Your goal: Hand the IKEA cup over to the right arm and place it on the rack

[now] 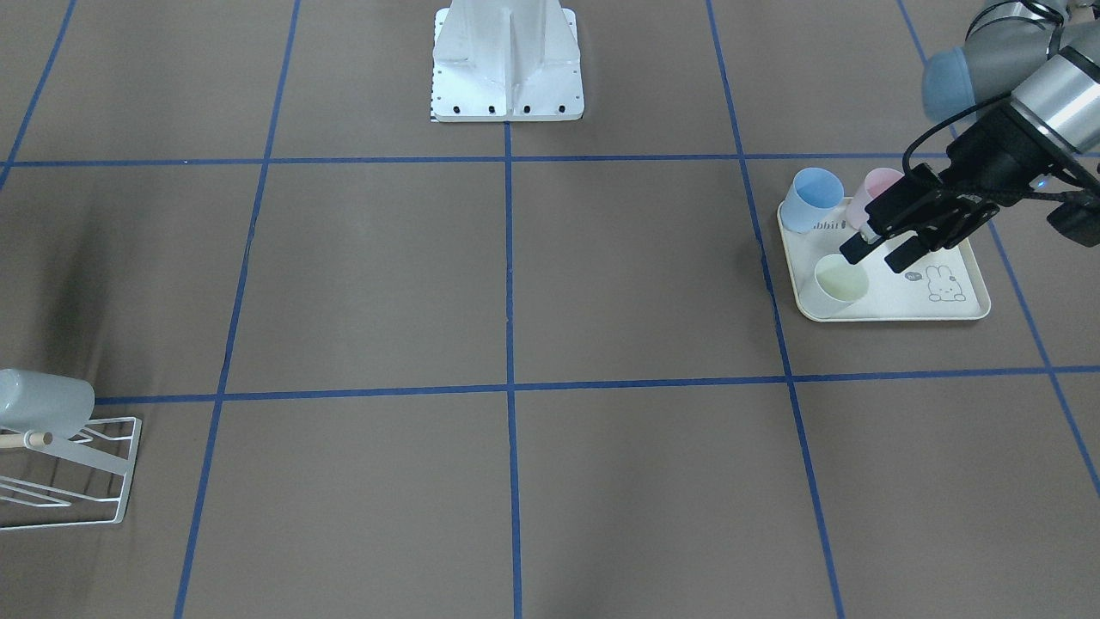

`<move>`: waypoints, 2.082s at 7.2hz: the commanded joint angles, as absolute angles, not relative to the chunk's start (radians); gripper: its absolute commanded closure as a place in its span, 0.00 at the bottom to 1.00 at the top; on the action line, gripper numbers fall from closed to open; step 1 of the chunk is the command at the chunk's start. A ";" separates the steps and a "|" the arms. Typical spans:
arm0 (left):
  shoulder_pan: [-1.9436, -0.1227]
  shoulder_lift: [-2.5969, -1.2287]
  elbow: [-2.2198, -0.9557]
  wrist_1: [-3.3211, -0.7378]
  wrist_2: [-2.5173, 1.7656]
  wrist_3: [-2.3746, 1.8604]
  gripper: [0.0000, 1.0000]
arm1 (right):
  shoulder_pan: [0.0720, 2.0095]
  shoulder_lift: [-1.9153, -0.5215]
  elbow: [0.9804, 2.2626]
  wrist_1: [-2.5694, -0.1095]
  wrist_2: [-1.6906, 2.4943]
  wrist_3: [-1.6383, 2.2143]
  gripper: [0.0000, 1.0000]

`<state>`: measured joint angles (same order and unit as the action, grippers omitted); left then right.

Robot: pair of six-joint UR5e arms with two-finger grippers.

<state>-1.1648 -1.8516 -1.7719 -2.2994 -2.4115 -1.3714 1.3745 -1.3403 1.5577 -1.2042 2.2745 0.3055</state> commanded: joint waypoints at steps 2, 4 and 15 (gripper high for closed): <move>-1.166 -1.852 -1.773 -2.299 -2.410 -1.371 0.00 | 1.370 -1.322 1.532 -1.190 2.275 0.310 0.77; -1.164 -1.852 -1.778 -2.299 -2.410 -1.373 0.00 | 1.368 -1.319 1.511 -1.189 2.275 0.310 0.77; -1.164 -1.850 -1.786 -2.299 -2.408 -1.371 0.00 | 1.333 -1.313 1.493 -1.189 2.264 0.311 0.68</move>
